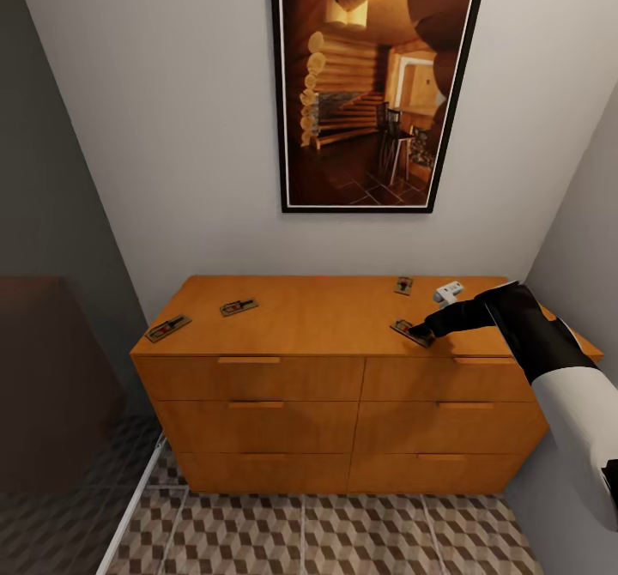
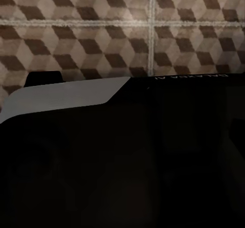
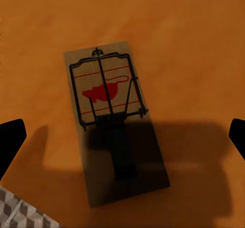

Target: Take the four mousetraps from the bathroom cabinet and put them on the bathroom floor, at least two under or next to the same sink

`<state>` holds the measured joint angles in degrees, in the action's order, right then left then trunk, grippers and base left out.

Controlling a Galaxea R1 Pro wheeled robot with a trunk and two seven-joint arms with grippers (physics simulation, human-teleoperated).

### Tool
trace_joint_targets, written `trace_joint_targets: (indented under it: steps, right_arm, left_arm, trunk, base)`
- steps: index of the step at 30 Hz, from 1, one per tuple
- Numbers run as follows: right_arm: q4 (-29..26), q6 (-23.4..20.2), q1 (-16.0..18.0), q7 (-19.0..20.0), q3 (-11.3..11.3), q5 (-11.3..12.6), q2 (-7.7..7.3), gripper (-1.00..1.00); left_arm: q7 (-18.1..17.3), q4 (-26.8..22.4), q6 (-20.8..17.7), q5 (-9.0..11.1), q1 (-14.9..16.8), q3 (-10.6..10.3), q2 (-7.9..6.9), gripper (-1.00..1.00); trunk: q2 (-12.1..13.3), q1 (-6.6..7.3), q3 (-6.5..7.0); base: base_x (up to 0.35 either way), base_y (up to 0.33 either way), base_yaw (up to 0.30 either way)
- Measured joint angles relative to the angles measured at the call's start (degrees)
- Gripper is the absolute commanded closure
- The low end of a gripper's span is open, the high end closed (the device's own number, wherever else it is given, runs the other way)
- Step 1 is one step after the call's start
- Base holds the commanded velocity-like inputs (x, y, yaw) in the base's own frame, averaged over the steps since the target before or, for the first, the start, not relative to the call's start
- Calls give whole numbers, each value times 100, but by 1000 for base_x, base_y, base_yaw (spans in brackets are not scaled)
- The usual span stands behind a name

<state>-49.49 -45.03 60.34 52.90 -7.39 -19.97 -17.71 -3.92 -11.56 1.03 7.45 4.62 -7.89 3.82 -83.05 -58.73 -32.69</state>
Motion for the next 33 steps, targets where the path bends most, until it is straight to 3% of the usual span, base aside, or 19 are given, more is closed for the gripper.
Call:
trace_joint_targets:
  steps: [33]
  right_arm:
    - [0, 0, 0, 5, 0, -9, -10, -100]
  left_arm:
    - [0, 0, 0, 0, 0, 0, -1, -100]
  trunk:
    - [0, 0, 0]
  base:
    - [0, 0, 0]
